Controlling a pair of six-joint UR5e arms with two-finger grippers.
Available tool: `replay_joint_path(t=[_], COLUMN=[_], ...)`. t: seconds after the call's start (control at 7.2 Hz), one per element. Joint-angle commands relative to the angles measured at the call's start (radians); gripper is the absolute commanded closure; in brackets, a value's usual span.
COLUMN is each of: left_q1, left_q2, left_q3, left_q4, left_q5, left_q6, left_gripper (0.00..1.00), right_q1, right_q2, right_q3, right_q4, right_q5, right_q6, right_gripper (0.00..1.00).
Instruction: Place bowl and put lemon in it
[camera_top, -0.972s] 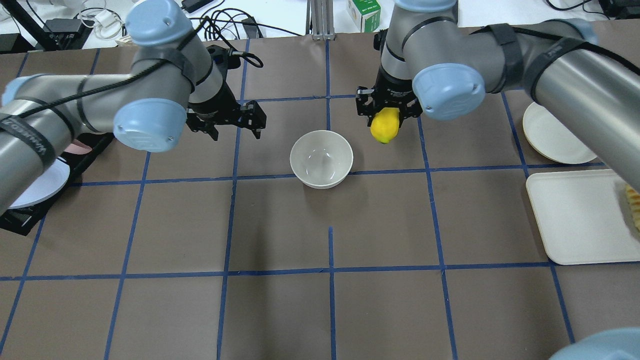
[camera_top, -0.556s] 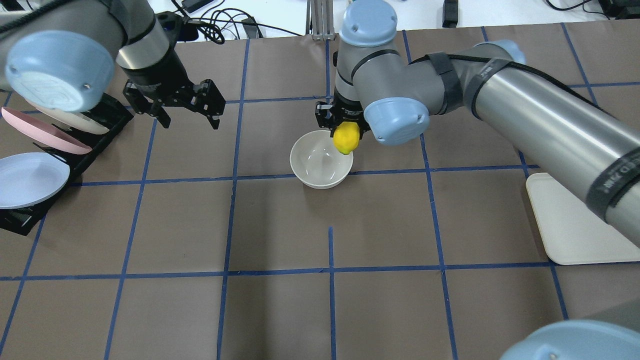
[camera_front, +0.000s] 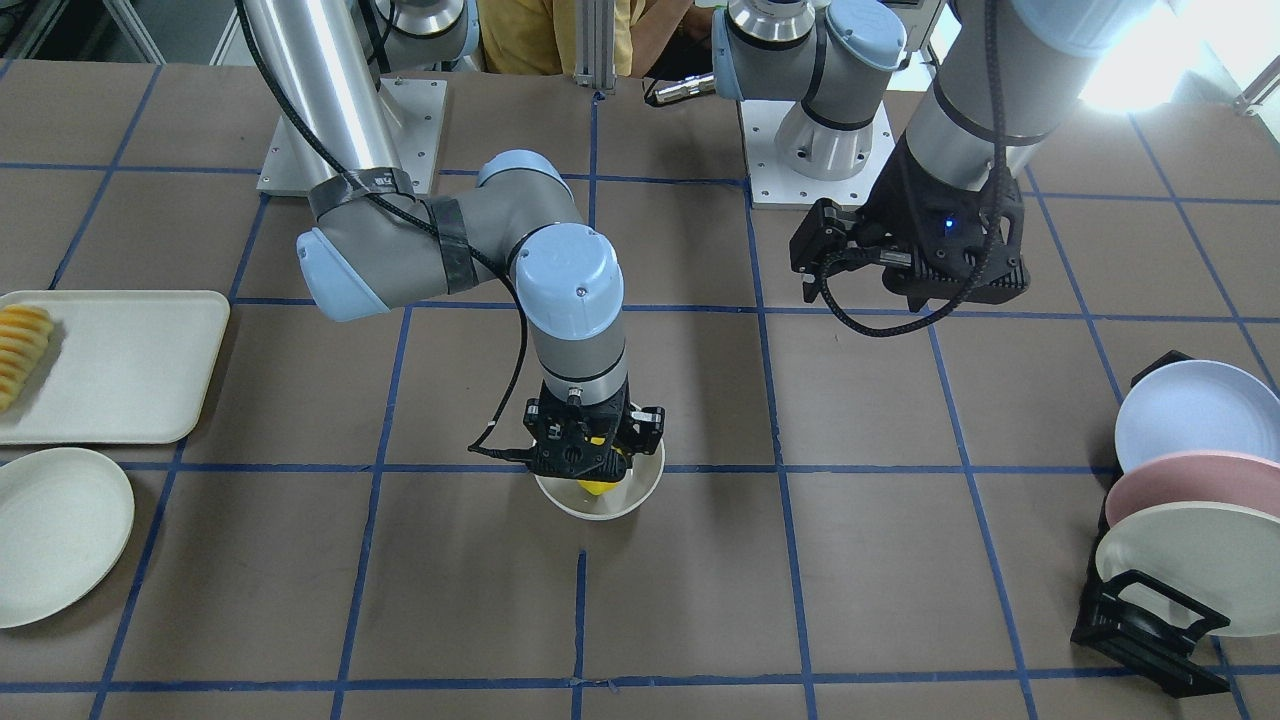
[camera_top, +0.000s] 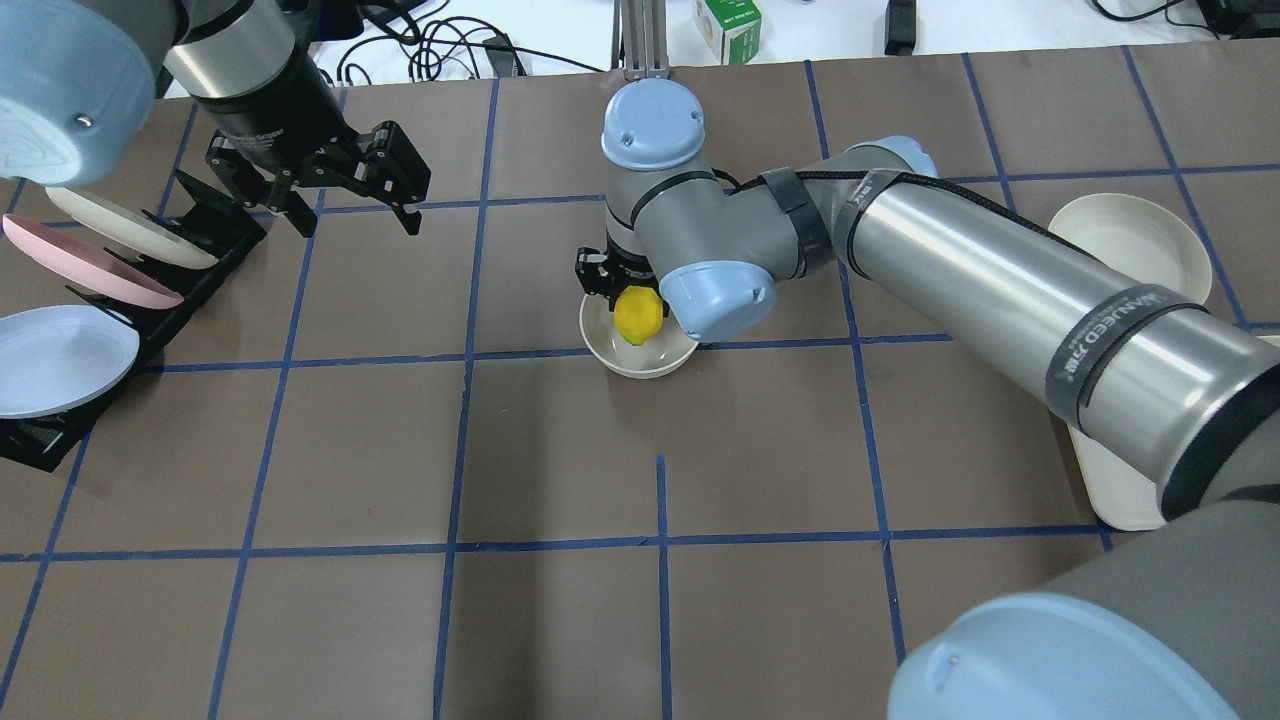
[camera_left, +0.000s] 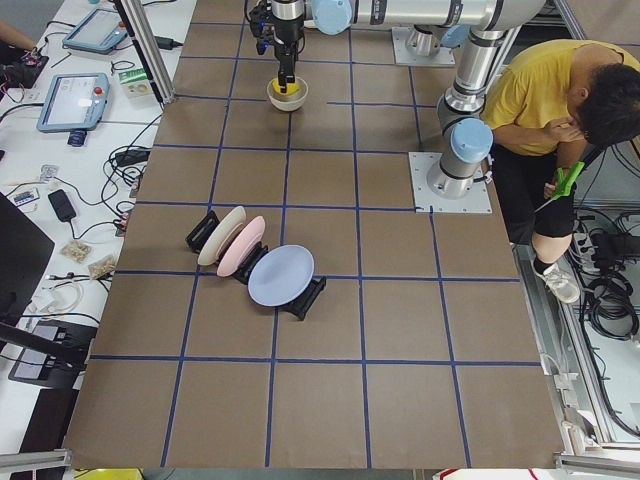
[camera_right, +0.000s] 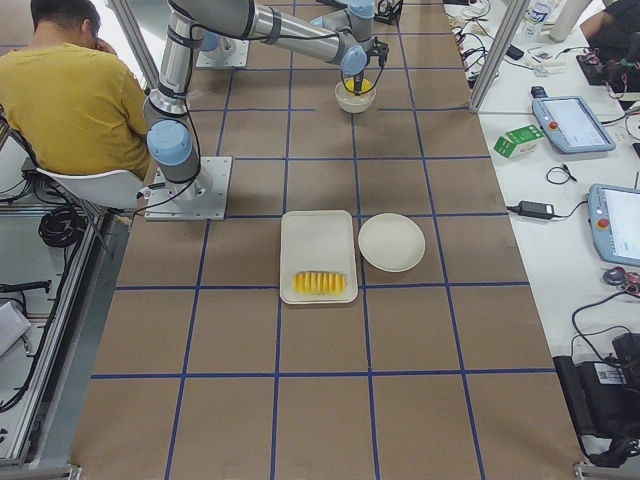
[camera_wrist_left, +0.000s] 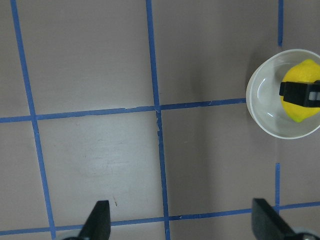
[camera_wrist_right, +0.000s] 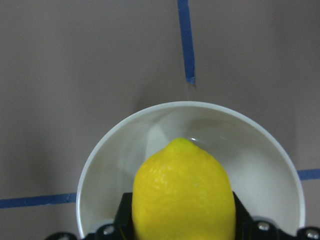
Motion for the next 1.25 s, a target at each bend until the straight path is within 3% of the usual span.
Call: replay_joint_path(t=[0.0,0.28,0.69,1.11], left_q1=[-0.002,0.003,0.041,0.035], left_q2=[-0.001,-0.001,0.016,0.033], left_q3=[-0.003,0.001,0.004,0.012], left_q4=[-0.004,-0.004,-0.081,-0.079], left_q5=[0.001,0.0,0.004,-0.002], left_q6=[-0.02,-0.021,-0.052,-0.041], left_gripper=[0.0,0.0,0.0,0.0], right_q1=[0.004,0.004,0.002,-0.01], right_q2=[0.031,0.049,0.057,-0.019], right_q3=[0.011,0.009,0.012,-0.003], right_q4=[0.01,-0.002,0.001,0.075], right_q5=[0.0,0.0,-0.018,-0.016], right_q6=[-0.003,0.001,0.003,-0.003], right_gripper=[0.99,0.7,0.02,0.0])
